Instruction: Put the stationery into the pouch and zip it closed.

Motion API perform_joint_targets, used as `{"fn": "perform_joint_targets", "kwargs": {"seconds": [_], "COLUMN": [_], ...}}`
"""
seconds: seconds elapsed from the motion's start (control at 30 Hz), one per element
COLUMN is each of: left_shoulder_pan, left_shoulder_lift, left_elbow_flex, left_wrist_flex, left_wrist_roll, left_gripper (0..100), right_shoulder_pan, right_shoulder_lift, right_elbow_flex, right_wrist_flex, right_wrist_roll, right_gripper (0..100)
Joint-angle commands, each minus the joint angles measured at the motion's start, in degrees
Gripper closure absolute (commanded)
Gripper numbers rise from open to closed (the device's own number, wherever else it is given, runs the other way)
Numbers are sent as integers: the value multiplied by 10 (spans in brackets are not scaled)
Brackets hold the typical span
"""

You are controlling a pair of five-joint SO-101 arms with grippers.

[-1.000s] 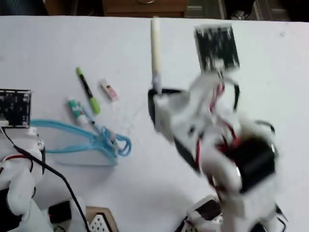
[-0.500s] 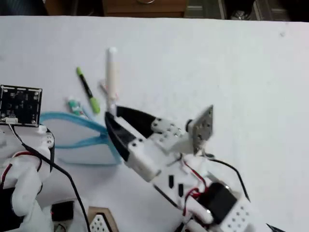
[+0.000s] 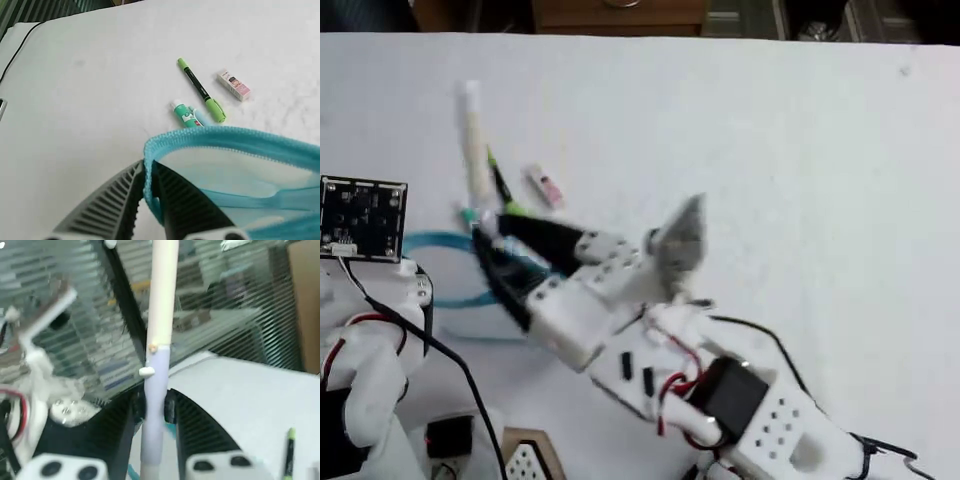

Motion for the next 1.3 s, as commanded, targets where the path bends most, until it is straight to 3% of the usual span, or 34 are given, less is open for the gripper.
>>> {"fn": "perform_joint_targets", "kwargs": {"seconds": [0.0, 0.33, 0.47, 0.7, 0.93, 1.03, 1.27], "left_shoulder_pan": [18, 19, 18, 17, 17, 16, -3], "left_shoulder_lift": [9, 9, 9, 9, 9, 9, 6], "left_elbow_flex": [47, 47, 47, 47, 47, 46, 42], "left_wrist_flex": [25, 25, 25, 25, 25, 26, 35], "left_wrist_roll": [4, 4, 4, 5, 5, 5, 4], "left_gripper": [977, 977, 977, 977, 977, 978, 978], "right_shoulder_pan": [-9, -7, -8, -11, -7, 21, 174], "right_shoulder_lift": [5, 4, 5, 0, 0, 6, 94], "right_elbow_flex": [13, 109, 111, 100, 47, -4, -177], "right_wrist_flex": [-29, -131, -115, -51, -45, -12, 156], "right_wrist_roll": [0, 96, 97, 110, 109, 95, 36], "right_gripper": [981, 981, 976, 777, 776, 776, 773]}}
